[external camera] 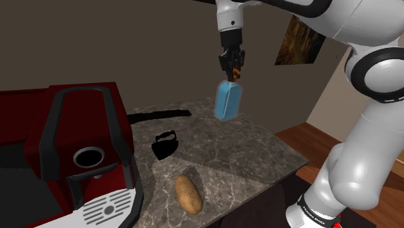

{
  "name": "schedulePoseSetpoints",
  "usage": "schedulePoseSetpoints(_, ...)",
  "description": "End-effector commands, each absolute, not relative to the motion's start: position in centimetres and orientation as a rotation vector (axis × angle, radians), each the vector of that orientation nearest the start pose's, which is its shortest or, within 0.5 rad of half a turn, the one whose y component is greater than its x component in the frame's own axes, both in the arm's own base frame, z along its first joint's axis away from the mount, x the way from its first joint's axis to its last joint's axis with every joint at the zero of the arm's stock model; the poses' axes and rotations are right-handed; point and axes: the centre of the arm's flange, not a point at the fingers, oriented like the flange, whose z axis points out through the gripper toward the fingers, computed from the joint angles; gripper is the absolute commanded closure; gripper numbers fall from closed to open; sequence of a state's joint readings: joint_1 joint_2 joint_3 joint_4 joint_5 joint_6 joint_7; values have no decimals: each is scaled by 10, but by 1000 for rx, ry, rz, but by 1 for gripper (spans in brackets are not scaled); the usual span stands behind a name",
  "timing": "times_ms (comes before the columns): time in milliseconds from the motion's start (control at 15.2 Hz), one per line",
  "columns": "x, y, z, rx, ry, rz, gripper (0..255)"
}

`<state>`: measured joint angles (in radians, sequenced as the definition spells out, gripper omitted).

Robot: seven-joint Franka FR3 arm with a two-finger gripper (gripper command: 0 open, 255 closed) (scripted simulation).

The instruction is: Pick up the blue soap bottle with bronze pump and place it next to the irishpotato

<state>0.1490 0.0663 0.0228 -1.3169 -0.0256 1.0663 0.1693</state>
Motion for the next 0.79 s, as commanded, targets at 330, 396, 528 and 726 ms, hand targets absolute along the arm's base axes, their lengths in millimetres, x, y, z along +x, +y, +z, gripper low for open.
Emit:
schedulePoseSetpoints(330,455,154,698,-3180,11,496,255)
schedulePoseSetpoints(396,448,164,702,-3180,11,496,255)
schedulePoseSetpoints(528,442,171,700,-3180,11,496,255)
schedulePoseSetpoints(726,442,171,684,-3180,11,496,255)
